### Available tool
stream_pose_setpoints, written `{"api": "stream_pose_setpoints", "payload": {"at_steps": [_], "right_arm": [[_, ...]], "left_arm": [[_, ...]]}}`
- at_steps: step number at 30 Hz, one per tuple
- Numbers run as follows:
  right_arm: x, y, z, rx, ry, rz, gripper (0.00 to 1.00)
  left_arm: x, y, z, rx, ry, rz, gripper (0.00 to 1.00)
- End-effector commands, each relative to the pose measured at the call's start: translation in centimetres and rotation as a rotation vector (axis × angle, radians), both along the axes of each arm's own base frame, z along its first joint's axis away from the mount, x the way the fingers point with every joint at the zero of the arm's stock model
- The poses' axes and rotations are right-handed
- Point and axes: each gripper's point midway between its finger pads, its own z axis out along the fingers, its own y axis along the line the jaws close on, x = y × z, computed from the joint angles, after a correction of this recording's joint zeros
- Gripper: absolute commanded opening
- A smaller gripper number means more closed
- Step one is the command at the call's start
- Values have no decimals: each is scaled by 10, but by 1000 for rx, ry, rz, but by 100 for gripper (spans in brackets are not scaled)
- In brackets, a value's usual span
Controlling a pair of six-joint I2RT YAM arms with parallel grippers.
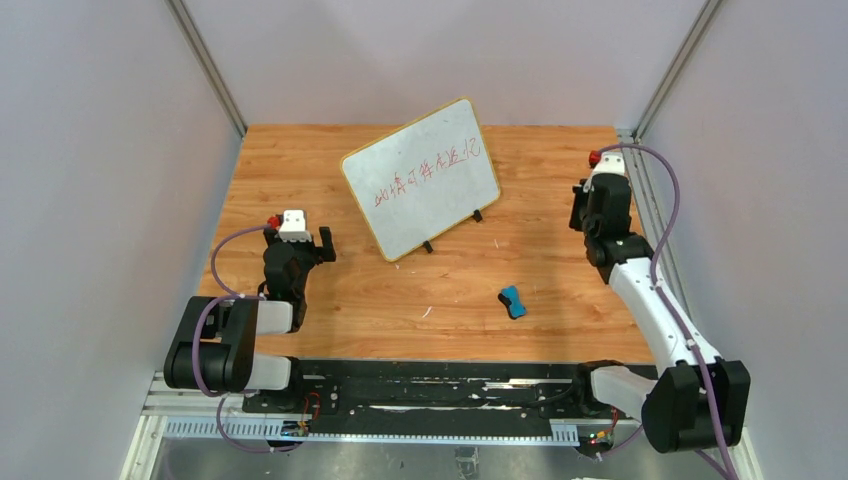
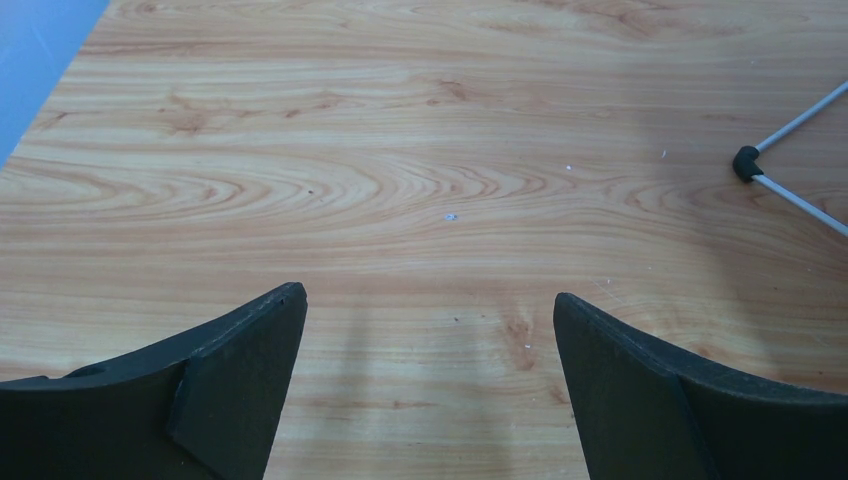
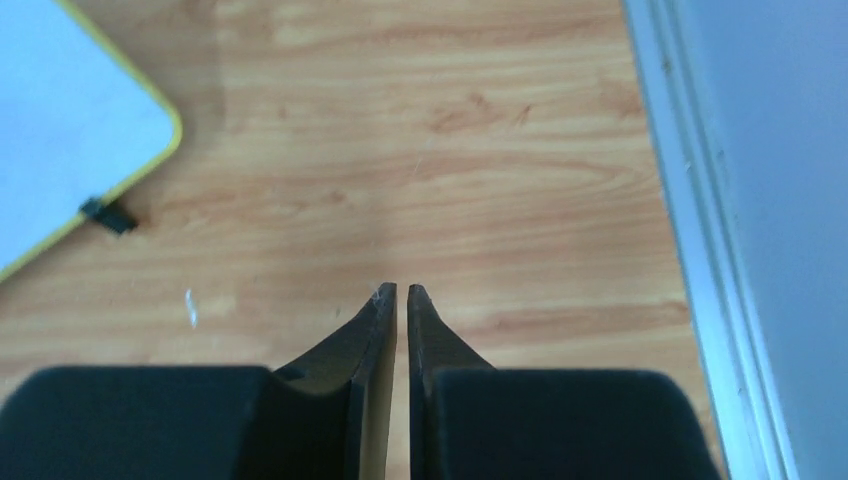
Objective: Erase the whiteboard
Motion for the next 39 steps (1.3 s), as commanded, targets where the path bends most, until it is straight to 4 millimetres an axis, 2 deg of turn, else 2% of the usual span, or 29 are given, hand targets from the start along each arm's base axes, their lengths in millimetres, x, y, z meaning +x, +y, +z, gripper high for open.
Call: {"api": "stream_pose_setpoints", "payload": {"at_steps": [1, 5, 8, 13, 18, 22, 28, 31, 34, 39], "right_arm": [[-72, 30, -53, 106, 430, 134, 11], [-100, 49, -62, 173, 572, 234, 29], [-116, 64, -74, 241, 640, 299, 36], [-132, 85, -87, 344, 695, 375, 40], [-134, 116, -77, 459, 624, 444, 38], [-146, 110, -90, 250, 733, 427, 37], [-164, 134, -130, 88, 901, 491, 39], [-165, 141, -145, 59, 923, 507, 42], [-163, 139, -154, 28, 944, 498, 44], [-158, 136, -157, 0, 945, 485, 44]], "left_arm": [[5, -3, 13, 19, -49, -21, 98], [5, -3, 13, 20, -48, -22, 98], [6, -3, 13, 20, -49, -24, 98], [5, -3, 13, 20, -49, -24, 98], [6, -3, 13, 21, -50, -24, 98], [5, -6, 13, 26, -50, -40, 98], [5, -12, 14, 31, -49, -77, 98], [5, -12, 14, 30, -49, -76, 98], [5, -11, 14, 31, -51, -76, 98], [7, -16, 22, 41, -55, -108, 98]]}}
